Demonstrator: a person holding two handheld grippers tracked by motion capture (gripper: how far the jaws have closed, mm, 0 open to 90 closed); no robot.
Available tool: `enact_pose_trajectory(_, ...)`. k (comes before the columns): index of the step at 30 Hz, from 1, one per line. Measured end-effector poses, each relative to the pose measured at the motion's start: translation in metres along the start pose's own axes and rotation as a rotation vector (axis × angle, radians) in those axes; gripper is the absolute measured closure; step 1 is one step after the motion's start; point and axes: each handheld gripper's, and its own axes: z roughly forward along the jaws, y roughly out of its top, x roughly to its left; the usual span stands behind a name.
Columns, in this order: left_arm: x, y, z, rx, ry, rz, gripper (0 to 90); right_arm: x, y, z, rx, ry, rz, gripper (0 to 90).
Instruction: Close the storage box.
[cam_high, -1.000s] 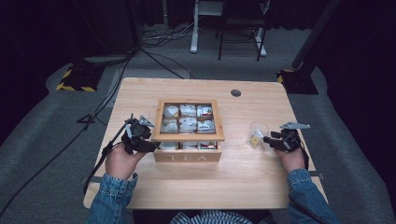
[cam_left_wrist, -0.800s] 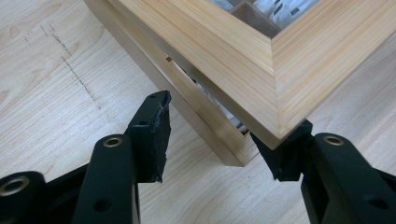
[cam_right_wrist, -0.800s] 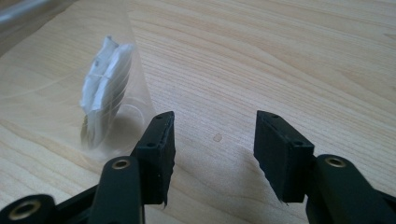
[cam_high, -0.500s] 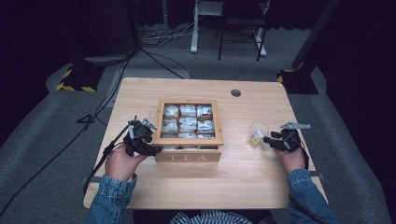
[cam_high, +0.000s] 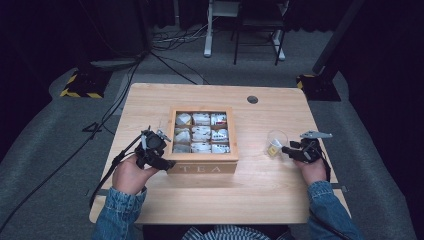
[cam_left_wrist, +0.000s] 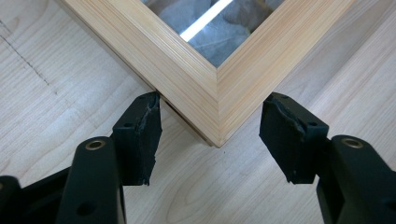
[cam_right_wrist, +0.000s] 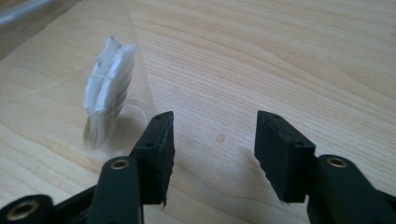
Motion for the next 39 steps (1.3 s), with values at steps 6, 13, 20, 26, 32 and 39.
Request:
enact_pose_trajectory(6, 0.004, -0.005, -0.018, -0.103, -0.033, -0.023, 34.6, 0.001, 0.000, 0.000, -0.001, 0.002, 0.001, 47.6)
enact_pose_trajectory(13, 0.010, -0.011, -0.036, -0.226, 0.009, -0.049, 32.8, 0.001, 0.001, 0.001, 0.000, 0.001, 0.000, 47.2)
enact_pose_trajectory(20, 0.023, -0.023, -0.051, -0.344, 0.107, -0.071, 30.5, 0.000, 0.000, 0.002, -0.007, -0.003, -0.007, 43.1)
enact_pose_trajectory(26, 0.044, -0.033, -0.046, -0.369, 0.126, -0.136, 31.6, -0.002, -0.003, -0.001, -0.021, 0.002, -0.023, 41.0)
enact_pose_trajectory(32, 0.068, -0.044, -0.034, -0.375, 0.145, -0.207, 32.8, -0.006, -0.007, -0.002, -0.019, -0.009, -0.020, 39.6)
enact_pose_trajectory(39, 0.090, -0.053, -0.013, -0.356, 0.174, -0.246, 32.2, -0.012, -0.012, -0.005, -0.010, -0.031, -0.011, 38.6)
